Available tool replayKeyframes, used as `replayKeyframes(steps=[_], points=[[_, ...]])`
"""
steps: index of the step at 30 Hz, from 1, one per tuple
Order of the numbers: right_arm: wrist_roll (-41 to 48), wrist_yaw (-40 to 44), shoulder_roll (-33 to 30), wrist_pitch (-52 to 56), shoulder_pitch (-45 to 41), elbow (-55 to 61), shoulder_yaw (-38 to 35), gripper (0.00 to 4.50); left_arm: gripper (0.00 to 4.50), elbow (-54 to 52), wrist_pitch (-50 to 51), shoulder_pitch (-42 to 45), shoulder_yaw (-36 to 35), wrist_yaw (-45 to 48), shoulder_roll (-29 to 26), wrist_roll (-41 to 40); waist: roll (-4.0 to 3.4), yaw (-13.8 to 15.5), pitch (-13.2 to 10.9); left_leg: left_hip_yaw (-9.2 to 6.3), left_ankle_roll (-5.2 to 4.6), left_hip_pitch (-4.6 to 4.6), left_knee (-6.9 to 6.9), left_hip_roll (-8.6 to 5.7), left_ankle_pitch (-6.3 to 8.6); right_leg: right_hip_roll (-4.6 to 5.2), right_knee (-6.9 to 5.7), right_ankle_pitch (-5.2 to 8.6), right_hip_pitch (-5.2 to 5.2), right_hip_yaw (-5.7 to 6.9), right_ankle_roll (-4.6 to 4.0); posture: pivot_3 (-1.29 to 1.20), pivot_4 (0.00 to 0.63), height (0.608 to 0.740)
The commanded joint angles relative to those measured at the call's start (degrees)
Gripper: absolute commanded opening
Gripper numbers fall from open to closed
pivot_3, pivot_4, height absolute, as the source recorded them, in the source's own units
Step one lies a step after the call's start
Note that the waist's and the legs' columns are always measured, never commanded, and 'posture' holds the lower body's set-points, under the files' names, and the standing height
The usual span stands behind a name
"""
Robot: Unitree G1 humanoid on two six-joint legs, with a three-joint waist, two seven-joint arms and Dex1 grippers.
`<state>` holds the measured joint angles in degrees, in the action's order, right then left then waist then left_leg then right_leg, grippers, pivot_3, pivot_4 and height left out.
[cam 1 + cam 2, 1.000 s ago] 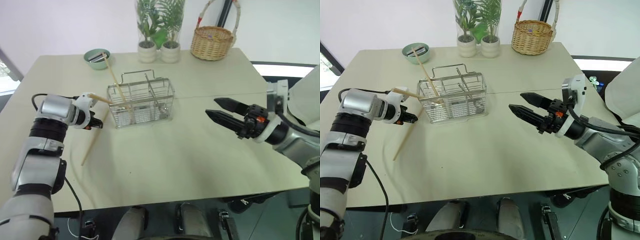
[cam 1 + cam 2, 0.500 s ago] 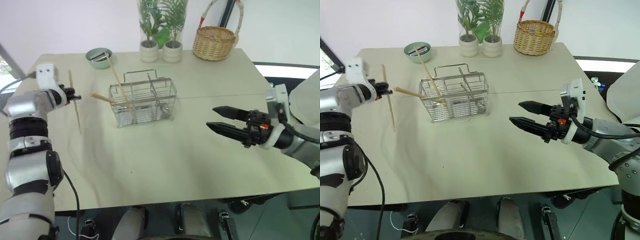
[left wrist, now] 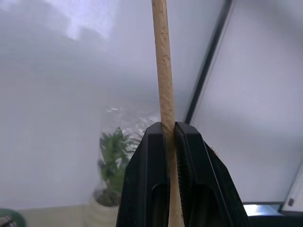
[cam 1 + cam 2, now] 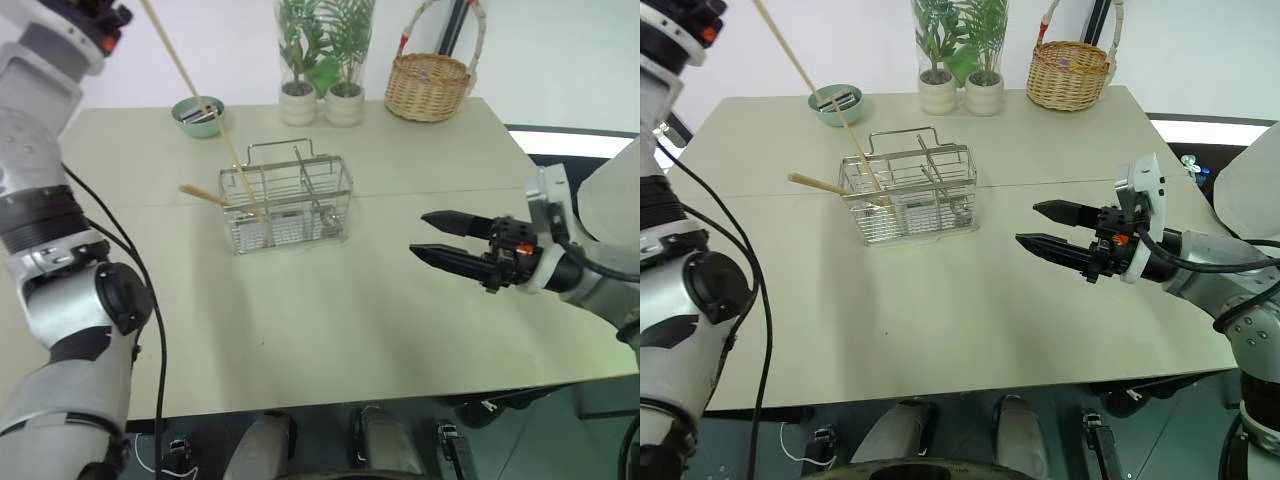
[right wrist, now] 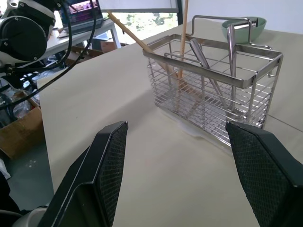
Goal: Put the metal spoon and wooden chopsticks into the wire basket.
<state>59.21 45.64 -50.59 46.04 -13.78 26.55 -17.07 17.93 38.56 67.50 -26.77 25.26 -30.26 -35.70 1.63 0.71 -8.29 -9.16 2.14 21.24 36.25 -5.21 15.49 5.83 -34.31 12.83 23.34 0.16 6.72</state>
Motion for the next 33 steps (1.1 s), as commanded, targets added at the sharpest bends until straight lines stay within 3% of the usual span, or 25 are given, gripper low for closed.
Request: replayKeyframes(steps=[1, 17, 20, 27, 33], points=[[0.26, -0.53, 0.33, -0.39, -1.04, 1.08, -0.80, 3.39, 0.06, -4.49, -1.46, -2.04, 3.72, -0.06, 1.39, 0.97, -0.01, 0.01, 0.00, 0.01, 0.00, -0.01, -0.01, 0.00, 0.00, 0.01, 0.00, 0.00, -0.01, -0.01, 0.00, 0.00, 0.150, 0.704], [0.03, -1.93, 1.03, -0.42, -3.14, 0.26, 0.08, 3.39, 0.06, -19.15, -3.70, -19.53, 13.55, 3.07, 4.00, 3.28, -0.01, 0.07, 0.00, 0.02, 0.00, 0.01, -0.01, 0.01, 0.00, -0.01, 0.05, -0.04, -0.01, -0.04, -0.07, 0.00, 0.150, 0.704], [-0.13, -1.59, 1.03, -0.43, -3.50, 0.22, 0.54, 3.39, 1.16, -20.44, -4.50, -21.11, 13.38, 2.89, 4.33, 3.20, -0.02, 0.07, 0.00, 0.03, 0.00, 0.01, -0.02, 0.01, 0.00, -0.01, 0.06, -0.04, 0.00, -0.04, -0.07, 0.00, 0.150, 0.704], [-1.29, -1.33, 1.78, -0.69, -4.98, -0.63, 2.17, 3.39, 4.44, -23.08, -2.76, -22.53, 10.64, 1.20, 4.37, -0.15, -0.02, 0.06, 0.00, 0.03, 0.00, 0.01, -0.01, 0.01, 0.00, -0.01, 0.06, -0.04, 0.00, -0.04, -0.07, 0.00, 0.150, 0.704], [-3.13, 0.03, 3.57, -1.81, -7.24, -2.68, 3.80, 3.39, 4.44, -23.74, -0.22, -21.59, 9.72, -0.15, 2.12, -1.13, -0.02, 0.02, 0.00, 0.04, -0.01, 0.00, -0.01, 0.01, 0.00, -0.03, 0.06, -0.04, -0.01, -0.04, -0.07, 0.00, 0.150, 0.704]])
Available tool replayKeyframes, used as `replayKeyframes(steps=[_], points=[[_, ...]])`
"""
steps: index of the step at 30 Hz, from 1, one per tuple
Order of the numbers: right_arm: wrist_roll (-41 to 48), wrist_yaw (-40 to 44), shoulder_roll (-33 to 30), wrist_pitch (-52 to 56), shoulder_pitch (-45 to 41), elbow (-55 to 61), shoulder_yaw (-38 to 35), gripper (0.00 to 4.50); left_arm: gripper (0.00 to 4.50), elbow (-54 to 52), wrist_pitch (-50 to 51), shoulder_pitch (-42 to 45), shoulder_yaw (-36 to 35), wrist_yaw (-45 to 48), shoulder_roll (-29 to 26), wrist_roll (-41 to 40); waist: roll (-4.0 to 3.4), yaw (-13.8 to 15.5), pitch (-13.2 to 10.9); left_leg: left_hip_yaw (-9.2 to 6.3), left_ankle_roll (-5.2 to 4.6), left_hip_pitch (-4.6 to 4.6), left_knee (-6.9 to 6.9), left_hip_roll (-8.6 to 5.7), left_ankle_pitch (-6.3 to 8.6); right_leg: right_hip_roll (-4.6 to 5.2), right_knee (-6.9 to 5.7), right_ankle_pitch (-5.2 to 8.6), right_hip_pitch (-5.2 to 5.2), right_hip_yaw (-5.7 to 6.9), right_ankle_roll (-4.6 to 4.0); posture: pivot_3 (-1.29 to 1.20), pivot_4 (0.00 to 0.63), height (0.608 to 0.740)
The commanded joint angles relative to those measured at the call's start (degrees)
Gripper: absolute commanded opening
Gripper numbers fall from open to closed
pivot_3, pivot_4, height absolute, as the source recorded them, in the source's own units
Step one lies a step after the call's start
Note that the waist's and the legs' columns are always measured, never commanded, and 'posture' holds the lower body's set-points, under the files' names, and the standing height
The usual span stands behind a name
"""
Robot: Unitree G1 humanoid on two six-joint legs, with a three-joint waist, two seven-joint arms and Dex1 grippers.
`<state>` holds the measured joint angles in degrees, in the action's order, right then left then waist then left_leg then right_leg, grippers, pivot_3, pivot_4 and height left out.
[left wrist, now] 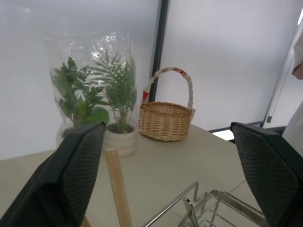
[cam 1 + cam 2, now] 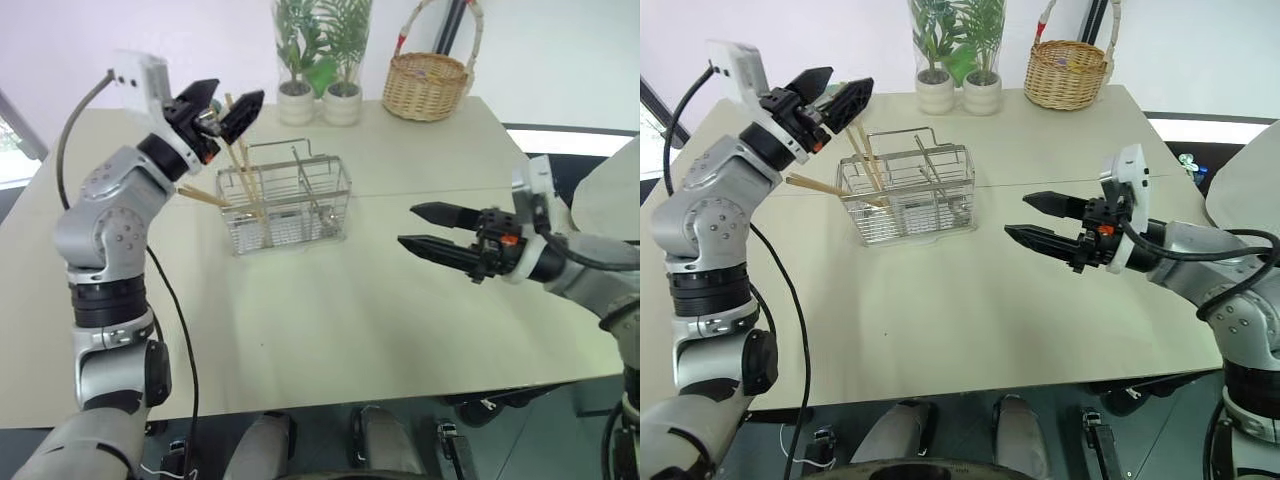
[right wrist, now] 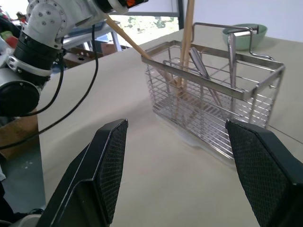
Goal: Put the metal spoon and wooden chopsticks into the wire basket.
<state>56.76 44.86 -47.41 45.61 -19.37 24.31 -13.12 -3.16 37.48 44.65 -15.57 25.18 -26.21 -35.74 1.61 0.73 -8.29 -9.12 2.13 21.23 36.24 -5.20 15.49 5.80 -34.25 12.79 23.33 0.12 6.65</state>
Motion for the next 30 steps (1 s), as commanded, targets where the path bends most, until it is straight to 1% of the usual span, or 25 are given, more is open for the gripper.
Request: replayKeyframes(steps=[1, 3, 5, 7, 8, 11, 12, 14, 16, 17, 19, 23, 30], points=[[-1.06, 1.22, 0.60, -1.43, -1.96, -0.85, 0.24, 3.39, 4.44, -3.22, 1.42, 1.13, -1.47, 0.33, -2.85, -1.20, 0.00, 0.00, 0.00, 0.00, 0.00, 0.00, 0.00, 0.00, 0.00, 0.00, -0.01, 0.00, 0.00, 0.00, 0.00, 0.00, 0.150, 0.704], [-1.65, 1.98, 0.79, -1.51, -2.42, -1.40, 0.91, 3.39, 4.44, -4.13, 1.95, 0.67, -1.50, 1.61, -4.89, -1.17, 0.00, -0.02, 0.00, -0.01, 0.00, 0.00, -0.01, 0.00, 0.00, -0.01, 0.00, 0.00, 0.01, 0.00, 0.00, 0.00, 0.150, 0.704], [-2.15, 2.61, 0.93, -1.51, -2.63, -1.49, 1.40, 3.39, 4.44, -5.22, 0.68, -0.61, -1.64, 4.09, -8.52, 0.26, -0.02, -0.03, -0.01, -0.01, 0.00, 0.00, -0.03, 0.00, 0.00, -0.01, 0.00, 0.00, 0.02, 0.00, 0.00, 0.00, 0.150, 0.704], [-2.17, 2.96, 0.93, -1.09, -3.71, -1.68, 1.66, 3.39, 4.44, -5.59, -5.02, -1.65, -2.39, 7.98, -14.02, 3.83, -0.05, -0.35, -0.03, 0.03, 0.00, 0.00, -0.06, 0.01, 0.00, -0.01, -0.01, 0.00, 0.06, -0.02, -0.01, 0.00, 0.150, 0.704], [-1.93, 3.25, 0.83, -0.88, -4.18, -1.77, 1.57, 3.39, 4.44, -5.67, -5.89, -2.01, -2.83, 9.88, -16.68, 4.26, -0.06, -0.41, -0.04, 0.05, 0.00, -0.01, -0.08, 0.02, 0.00, -0.02, -0.01, 0.00, 0.07, -0.03, -0.01, 0.00, 0.150, 0.704], [-2.15, 4.47, 0.29, -0.76, -5.08, -2.14, 1.53, 3.39, 4.44, -6.35, -3.44, -4.77, -4.65, 18.94, -26.55, 1.79, -0.09, -0.58, -0.05, 0.06, 0.00, -0.01, -0.11, 0.08, 0.00, -0.08, 0.00, -0.01, 0.10, -0.04, -0.04, 0.00, 0.150, 0.704], [-2.37, 4.78, 0.21, -0.78, -5.27, -2.35, 1.56, 3.39, 4.44, -6.86, -3.24, -6.31, -5.34, 22.43, -29.39, 0.87, -0.10, -0.58, -0.05, 0.06, -0.01, 0.00, -0.11, 0.10, 0.01, -0.09, 0.01, -0.01, 0.11, -0.04, -0.05, 0.00, 0.150, 0.704], [-2.85, 5.70, -0.05, -1.01, -5.39, -3.07, 1.42, 3.39, 4.44, -8.42, -3.94, -13.26, -9.00, 32.38, -36.58, 0.12, -0.17, -0.54, -0.07, 0.08, -0.05, -0.02, -0.13, 0.09, 0.03, -0.08, 0.04, 0.00, 0.08, -0.04, -0.06, 0.00, 0.150, 0.704], [-3.34, 6.46, -0.16, -1.29, -5.27, -3.53, 1.41, 3.39, 4.44, -8.61, -3.62, -18.72, -12.31, 37.64, -40.88, -0.18, -0.28, -0.44, -0.14, 0.14, -0.08, -0.02, -0.15, 0.10, 0.05, -0.05, 0.05, 0.01, 0.10, -0.06, -0.07, 0.00, 0.150, 0.704], [-3.66, 6.85, -0.23, -1.45, -5.07, -3.61, 1.48, 3.39, 4.44, -8.41, -3.90, -20.56, -13.58, 38.85, -41.87, -0.03, -0.29, -0.22, -0.15, 0.15, -0.09, -0.03, -0.15, 0.09, 0.06, -0.04, 0.05, 0.10, 0.08, -0.06, -0.23, 0.00, 0.150, 0.704], [-4.85, 7.93, -0.44, -2.01, -4.57, -3.57, 2.12, 3.39, 4.44, -7.68, -4.15, -23.54, -16.59, 40.21, -43.26, 0.49, -0.31, 0.09, -0.16, 0.11, -0.09, -0.01, -0.13, 0.10, 0.06, -0.05, 0.06, 0.12, 0.08, -0.04, -0.26, 0.00, 0.150, 0.704], [-5.74, 9.01, -0.31, -2.29, -4.34, -3.69, 2.39, 3.39, 4.44, -9.12, -1.23, -26.20, -21.11, 40.67, -43.78, -1.50, -0.32, -0.03, -0.17, 0.09, -0.10, -0.02, -0.11, 0.12, 0.06, -0.05, 0.10, 0.13, 0.04, -0.02, -0.26, 0.00, 0.150, 0.704], [-7.05, 10.35, -0.12, -2.37, -5.07, -4.54, 2.76, 3.39, 4.44, -11.72, 0.28, -28.80, -22.76, 41.12, -43.14, -2.87, -0.40, -0.16, -0.21, 0.12, -0.09, -0.02, -0.20, 0.14, 0.06, -0.05, 0.10, 0.11, 0.10, -0.03, -0.24, 0.00, 0.150, 0.704]])
